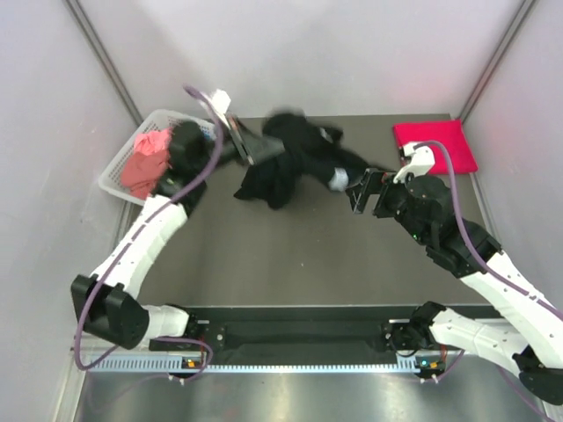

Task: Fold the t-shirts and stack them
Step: Move the tshirt to the center of the board

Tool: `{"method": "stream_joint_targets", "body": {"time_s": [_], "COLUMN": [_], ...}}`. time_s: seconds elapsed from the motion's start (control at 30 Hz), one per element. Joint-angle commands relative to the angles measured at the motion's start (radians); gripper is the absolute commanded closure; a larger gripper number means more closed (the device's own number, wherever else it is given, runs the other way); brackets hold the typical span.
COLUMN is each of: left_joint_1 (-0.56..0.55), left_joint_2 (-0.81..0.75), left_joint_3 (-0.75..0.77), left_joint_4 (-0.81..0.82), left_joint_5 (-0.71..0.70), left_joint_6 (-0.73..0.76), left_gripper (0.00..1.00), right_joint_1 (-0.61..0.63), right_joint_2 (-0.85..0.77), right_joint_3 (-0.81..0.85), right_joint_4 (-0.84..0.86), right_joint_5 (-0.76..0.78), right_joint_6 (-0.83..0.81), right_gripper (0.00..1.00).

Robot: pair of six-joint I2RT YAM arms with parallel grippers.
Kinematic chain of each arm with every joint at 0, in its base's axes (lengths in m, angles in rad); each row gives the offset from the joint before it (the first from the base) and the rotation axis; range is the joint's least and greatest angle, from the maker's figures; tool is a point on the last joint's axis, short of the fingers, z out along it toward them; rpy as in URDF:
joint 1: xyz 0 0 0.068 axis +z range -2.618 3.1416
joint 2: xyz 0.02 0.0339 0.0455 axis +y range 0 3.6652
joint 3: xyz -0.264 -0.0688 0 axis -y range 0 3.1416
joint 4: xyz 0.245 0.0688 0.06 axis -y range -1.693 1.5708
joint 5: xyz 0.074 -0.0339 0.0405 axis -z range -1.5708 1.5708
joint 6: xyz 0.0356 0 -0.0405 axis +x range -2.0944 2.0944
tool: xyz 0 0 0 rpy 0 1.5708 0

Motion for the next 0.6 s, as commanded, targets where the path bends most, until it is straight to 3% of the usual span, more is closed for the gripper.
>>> {"method": "stream_joint_targets", "body": {"time_s": [0.0,0.03,0.13,0.23,0.37,0.43,0.57], "left_joint_1": [-0.055,-0.055,-0.053,-0.053,-0.049,-0.02,0.1], "left_joint_2": [0.005,0.004,-0.015,-0.029,0.018,0.081,0.221], "left_joint_3": [-0.285,-0.389,-0.495,-0.488,-0.39,-0.321,-0.205], "left_joint_4": [-0.006,-0.004,-0.094,-0.208,-0.368,-0.415,-0.428], "left_joint_5": [0.047,0.059,-0.002,-0.086,-0.281,-0.41,-0.447], "left_joint_6": [0.029,0.032,0.103,0.191,0.295,0.293,0.233], "left_gripper": [0.85,0.77,0.53,0.47,0.43,0.4,0.39], "right_joint_1": [-0.006,-0.009,-0.023,-0.085,-0.228,-0.32,-0.429], "right_joint_2": [-0.011,-0.004,0.047,0.125,0.223,0.291,0.366], "right_joint_3": [-0.009,-0.017,-0.038,-0.048,-0.081,-0.095,-0.118], "right_joint_4": [-0.018,-0.015,-0.028,-0.034,0.005,0.036,-0.01], "right_joint_5": [0.066,0.069,0.133,0.134,-0.03,-0.108,-0.086], "right_joint_6": [0.018,0.018,0.033,0.062,0.091,0.124,0.249], "right_gripper": [0.0,0.0,0.0,0.02,0.19,0.26,0.3]}}
